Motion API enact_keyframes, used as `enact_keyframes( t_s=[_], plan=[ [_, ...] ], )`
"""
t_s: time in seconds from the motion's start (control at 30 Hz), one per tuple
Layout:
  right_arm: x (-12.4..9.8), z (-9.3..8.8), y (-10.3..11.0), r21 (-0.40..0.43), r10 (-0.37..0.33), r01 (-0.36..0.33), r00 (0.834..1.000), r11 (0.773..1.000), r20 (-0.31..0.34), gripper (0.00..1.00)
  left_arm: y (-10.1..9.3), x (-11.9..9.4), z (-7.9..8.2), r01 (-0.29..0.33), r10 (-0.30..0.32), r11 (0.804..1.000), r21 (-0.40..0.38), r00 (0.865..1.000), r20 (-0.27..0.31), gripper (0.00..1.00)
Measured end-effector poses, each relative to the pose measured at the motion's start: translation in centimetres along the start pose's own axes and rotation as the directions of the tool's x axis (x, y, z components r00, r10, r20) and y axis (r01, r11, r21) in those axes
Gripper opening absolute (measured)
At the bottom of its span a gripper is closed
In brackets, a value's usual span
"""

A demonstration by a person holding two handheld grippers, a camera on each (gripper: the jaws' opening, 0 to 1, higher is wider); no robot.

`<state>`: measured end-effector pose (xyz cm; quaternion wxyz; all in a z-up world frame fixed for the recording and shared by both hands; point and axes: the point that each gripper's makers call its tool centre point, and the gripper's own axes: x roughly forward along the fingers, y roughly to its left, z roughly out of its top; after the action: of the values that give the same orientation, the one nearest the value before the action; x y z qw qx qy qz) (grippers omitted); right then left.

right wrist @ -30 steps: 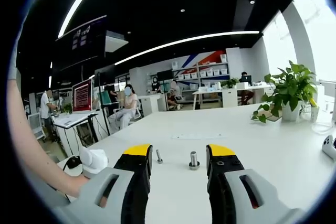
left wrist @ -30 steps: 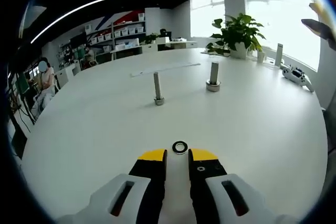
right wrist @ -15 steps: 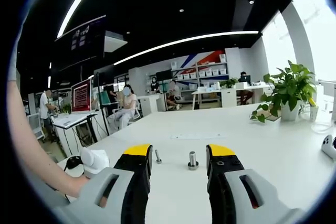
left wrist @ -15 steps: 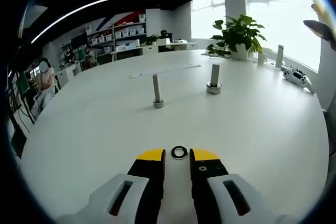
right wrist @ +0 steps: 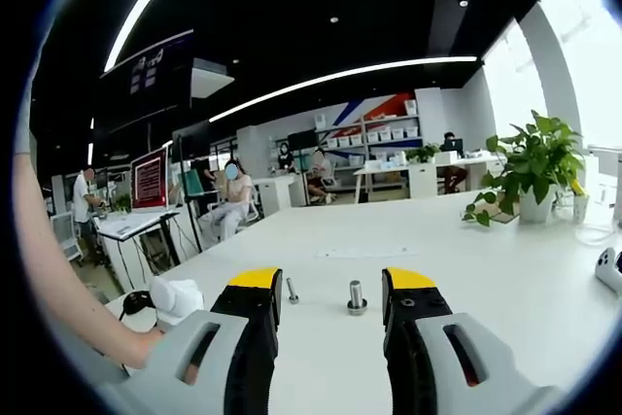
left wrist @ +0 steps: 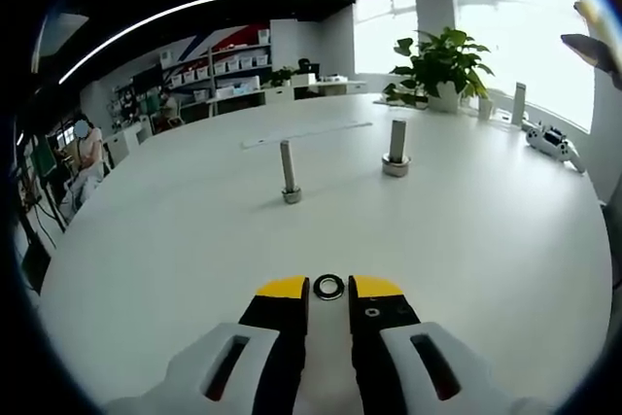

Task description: Place the washer onto the threaded stud by aligning its center hole with the stud, sliding it down to the base, and recovering from edge contact or off-axis alignment until the washer reaches the visible bottom stop.

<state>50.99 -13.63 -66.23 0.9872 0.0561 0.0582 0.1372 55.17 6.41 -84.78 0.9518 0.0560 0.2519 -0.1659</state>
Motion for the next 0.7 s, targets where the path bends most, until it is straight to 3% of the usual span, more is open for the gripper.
enact_keyframes(
  t_s=[0.7],
  plan=[
    [0.0,0.0,0.2,0.000,0.007,-0.007,1.000,1.000,-0.001,0.43,1.2,1.2,-0.6,-0.007,0.008,1.000,0.027,1.000,-0.012,0.08]
  ],
)
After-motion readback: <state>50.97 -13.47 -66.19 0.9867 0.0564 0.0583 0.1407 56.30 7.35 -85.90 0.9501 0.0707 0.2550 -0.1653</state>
